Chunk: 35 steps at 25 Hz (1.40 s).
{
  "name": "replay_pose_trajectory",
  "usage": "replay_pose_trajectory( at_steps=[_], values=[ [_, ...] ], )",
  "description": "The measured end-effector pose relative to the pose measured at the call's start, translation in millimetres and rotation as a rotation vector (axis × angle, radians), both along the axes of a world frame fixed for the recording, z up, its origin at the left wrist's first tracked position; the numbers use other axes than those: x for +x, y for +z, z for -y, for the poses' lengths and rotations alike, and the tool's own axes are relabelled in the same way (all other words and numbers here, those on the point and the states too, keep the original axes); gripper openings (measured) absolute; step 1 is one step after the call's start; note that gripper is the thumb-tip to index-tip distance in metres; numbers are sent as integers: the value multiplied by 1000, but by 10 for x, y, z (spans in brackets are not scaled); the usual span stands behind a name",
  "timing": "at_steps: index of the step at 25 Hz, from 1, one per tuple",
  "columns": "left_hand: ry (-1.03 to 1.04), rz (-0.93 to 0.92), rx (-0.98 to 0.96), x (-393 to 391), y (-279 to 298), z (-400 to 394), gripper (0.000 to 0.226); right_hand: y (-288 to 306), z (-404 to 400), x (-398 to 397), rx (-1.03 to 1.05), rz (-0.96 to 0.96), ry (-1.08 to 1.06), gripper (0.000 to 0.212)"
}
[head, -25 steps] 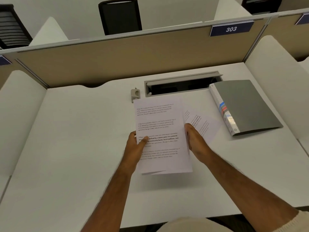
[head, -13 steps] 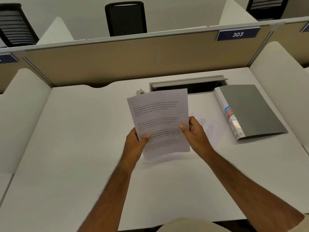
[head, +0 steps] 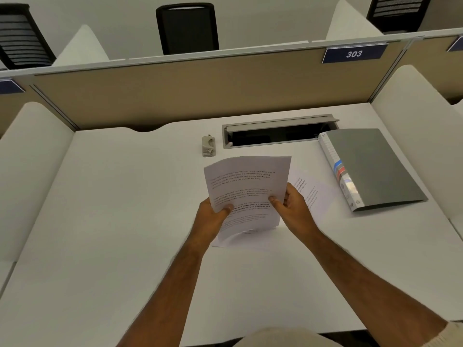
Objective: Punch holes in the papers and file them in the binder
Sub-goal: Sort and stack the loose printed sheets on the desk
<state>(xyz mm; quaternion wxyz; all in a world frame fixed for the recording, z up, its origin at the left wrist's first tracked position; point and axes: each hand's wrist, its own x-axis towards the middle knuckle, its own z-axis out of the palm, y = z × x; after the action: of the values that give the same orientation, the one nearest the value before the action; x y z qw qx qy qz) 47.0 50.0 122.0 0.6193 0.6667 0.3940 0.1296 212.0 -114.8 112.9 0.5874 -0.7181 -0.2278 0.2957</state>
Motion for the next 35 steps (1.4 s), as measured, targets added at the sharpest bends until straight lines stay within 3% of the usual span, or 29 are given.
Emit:
replay_pose_trajectory(
  at_steps=[10, 16, 20, 26, 31, 35],
  values=[
    [-3, -9, -90, 233, -92, 8, 47, -95, 146, 204, -53, -33, -34, 33],
    [94, -108, -115, 284, -411, -45, 20, -296, 349, 370, -122, -74, -84, 41],
    [217, -327, 24, 292, -562, -159, 32, -384, 465, 507, -163, -93, -111, 40],
    [147, -684, 250, 427, -807, -325, 69, -512, 526, 639, -204, -116, -134, 41],
    [173, -754, 336, 494, -974, -270, 76, -609, 523, 747, -234, -114, -120, 40],
    [211, -713, 380, 497, -1038, -241, 66, -679, 495, 807, -254, -116, -115, 39]
  ],
)
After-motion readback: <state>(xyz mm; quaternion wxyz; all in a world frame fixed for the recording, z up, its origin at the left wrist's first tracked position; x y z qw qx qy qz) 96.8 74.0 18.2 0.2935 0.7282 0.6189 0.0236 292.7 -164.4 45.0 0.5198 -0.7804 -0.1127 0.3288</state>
